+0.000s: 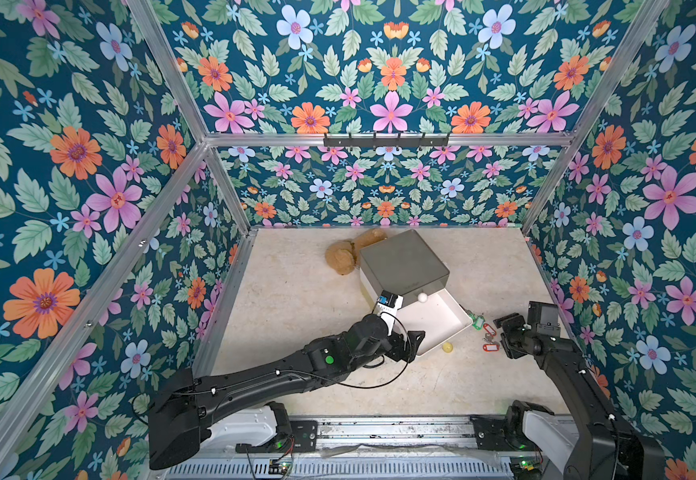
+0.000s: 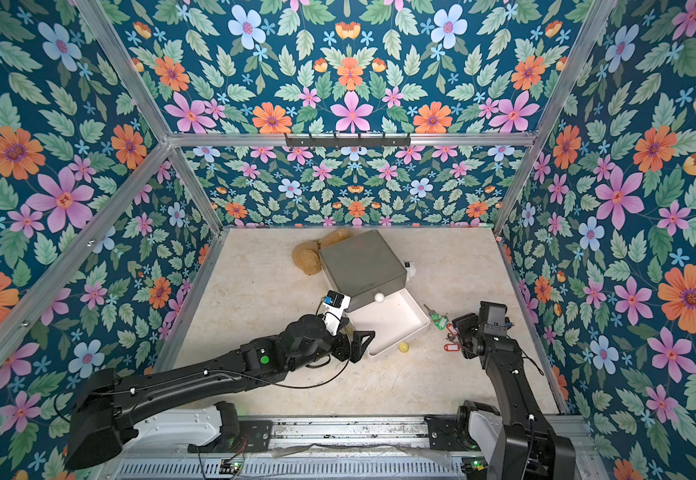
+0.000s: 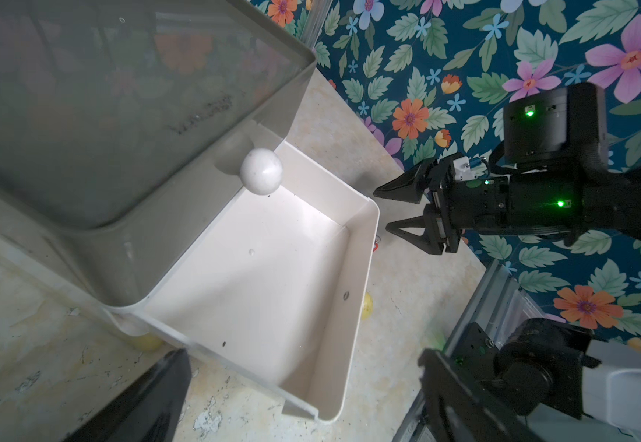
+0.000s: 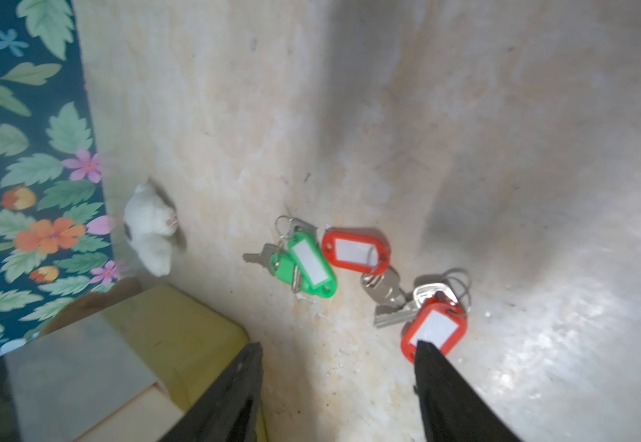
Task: Take the keys out of the drawer
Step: Place the key at the center of the board.
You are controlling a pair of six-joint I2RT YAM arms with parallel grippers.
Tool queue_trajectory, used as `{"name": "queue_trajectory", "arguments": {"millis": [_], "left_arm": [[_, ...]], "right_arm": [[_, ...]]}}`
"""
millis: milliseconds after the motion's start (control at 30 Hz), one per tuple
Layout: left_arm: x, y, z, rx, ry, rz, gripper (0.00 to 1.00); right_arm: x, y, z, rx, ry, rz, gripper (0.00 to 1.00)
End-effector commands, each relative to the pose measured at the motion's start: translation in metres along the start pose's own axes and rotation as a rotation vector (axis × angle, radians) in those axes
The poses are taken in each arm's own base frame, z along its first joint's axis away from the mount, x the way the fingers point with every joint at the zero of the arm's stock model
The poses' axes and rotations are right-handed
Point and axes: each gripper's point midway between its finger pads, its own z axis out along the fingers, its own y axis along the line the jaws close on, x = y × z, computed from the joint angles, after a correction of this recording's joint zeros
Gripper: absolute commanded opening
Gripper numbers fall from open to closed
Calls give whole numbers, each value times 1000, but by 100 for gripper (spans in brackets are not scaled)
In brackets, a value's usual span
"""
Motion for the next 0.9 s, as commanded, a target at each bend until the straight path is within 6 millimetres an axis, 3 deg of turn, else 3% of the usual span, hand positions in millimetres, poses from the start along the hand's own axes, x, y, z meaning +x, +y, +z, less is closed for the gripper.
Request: {"name": "queue_trajectory", "arguments": {"millis": [0, 333, 700, 867], "left_arm": [[-9, 0, -4, -2, -42, -25, 99], [-15, 0, -12, 4, -62, -27, 99], [-28, -1, -25, 5, -107, 28, 99], [-43, 2, -29, -43, -117, 48, 99]], "right_arm": [[6, 30, -9, -144, 39, -52, 67], [37, 96, -43, -497, 204, -180, 67], [73, 137, -82, -701, 325, -320, 67], [87, 144, -96, -715, 339, -377, 66]]}}
